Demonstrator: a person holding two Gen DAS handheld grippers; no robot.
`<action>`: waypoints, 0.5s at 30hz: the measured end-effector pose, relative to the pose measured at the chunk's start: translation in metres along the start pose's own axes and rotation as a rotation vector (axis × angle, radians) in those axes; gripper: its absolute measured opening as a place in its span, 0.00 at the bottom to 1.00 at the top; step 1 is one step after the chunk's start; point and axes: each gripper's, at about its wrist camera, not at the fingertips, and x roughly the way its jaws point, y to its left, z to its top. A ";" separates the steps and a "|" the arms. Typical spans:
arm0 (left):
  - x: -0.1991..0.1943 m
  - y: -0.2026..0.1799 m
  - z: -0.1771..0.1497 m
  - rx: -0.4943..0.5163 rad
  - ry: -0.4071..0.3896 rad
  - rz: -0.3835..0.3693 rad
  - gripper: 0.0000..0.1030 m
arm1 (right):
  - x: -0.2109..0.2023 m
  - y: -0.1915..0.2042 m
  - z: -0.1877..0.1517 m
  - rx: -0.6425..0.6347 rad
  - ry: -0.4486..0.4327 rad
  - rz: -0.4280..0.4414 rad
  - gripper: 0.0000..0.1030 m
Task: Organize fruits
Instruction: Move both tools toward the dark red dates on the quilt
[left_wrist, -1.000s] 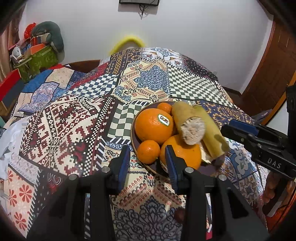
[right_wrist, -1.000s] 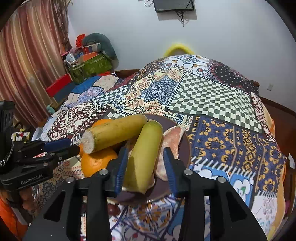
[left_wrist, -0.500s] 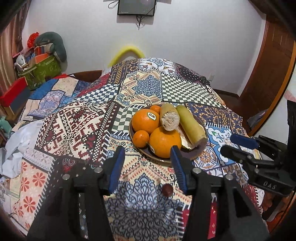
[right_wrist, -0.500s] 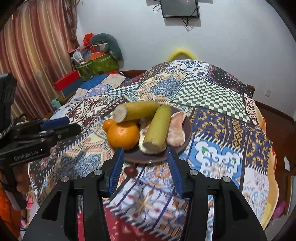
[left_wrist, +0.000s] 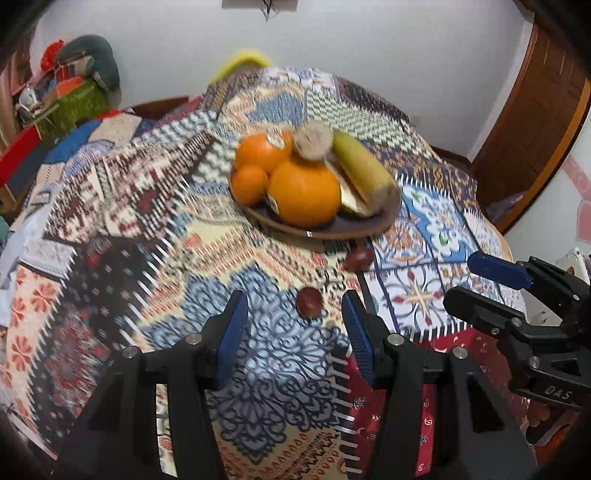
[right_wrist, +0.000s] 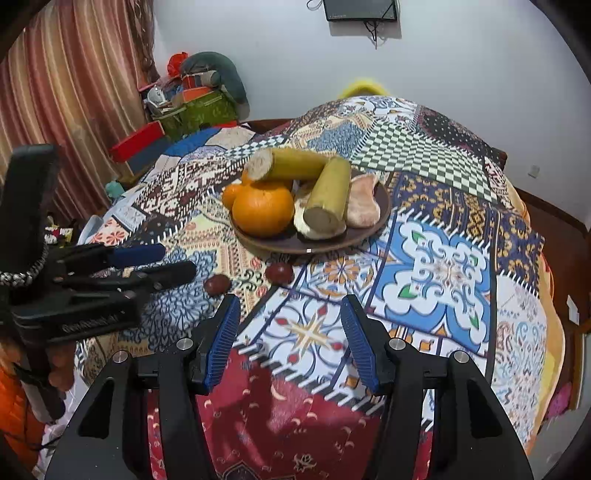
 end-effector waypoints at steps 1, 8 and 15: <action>0.004 -0.001 -0.002 0.000 0.008 -0.001 0.51 | 0.001 0.000 -0.001 0.002 0.004 0.000 0.51; 0.024 -0.005 -0.005 -0.011 0.040 -0.008 0.51 | 0.007 -0.003 -0.006 0.014 0.020 -0.002 0.51; 0.033 -0.006 -0.002 0.003 0.043 -0.011 0.41 | 0.014 -0.006 -0.002 0.011 0.024 0.002 0.51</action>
